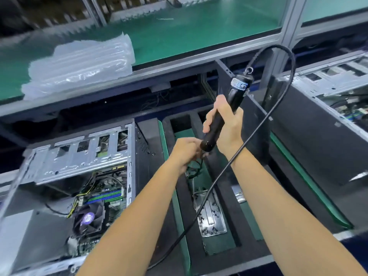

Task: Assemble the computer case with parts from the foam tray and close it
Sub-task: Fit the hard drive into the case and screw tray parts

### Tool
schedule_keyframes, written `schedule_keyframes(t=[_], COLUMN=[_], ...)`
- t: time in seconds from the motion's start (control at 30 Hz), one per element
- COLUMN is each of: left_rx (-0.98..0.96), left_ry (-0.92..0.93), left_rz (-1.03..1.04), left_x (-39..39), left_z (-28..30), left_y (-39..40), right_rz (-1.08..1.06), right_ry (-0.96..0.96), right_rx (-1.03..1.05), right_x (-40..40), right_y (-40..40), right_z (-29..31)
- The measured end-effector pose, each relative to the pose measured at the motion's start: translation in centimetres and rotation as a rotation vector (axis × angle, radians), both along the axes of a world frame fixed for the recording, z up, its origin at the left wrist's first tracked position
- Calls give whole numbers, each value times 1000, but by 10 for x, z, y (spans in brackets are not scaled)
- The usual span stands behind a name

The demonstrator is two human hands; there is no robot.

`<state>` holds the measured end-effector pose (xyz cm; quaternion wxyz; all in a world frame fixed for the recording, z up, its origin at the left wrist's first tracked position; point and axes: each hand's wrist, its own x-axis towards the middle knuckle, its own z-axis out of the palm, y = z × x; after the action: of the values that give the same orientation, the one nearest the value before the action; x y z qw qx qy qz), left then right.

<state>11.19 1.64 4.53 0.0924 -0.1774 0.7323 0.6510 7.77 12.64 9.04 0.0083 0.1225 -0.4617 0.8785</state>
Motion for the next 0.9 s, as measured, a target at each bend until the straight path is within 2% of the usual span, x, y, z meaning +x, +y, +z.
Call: schedule_keyframes(t=[0.13, 0.33, 0.6, 0.9], left_rx=[299, 525, 598, 632], left_ry=[192, 381, 432, 405], left_rz=[129, 226, 228, 275], left_x=[13, 53, 91, 114], left_z=[53, 73, 61, 50], left_y=[-46, -134, -230, -283], right_rz=[6, 47, 70, 59], right_ry=[56, 147, 84, 82], right_rx=[-164, -183, -169, -64], right_x=[-1, 26, 65, 84], right_y=[-31, -116, -222, -284], right_z=[64, 120, 129, 116])
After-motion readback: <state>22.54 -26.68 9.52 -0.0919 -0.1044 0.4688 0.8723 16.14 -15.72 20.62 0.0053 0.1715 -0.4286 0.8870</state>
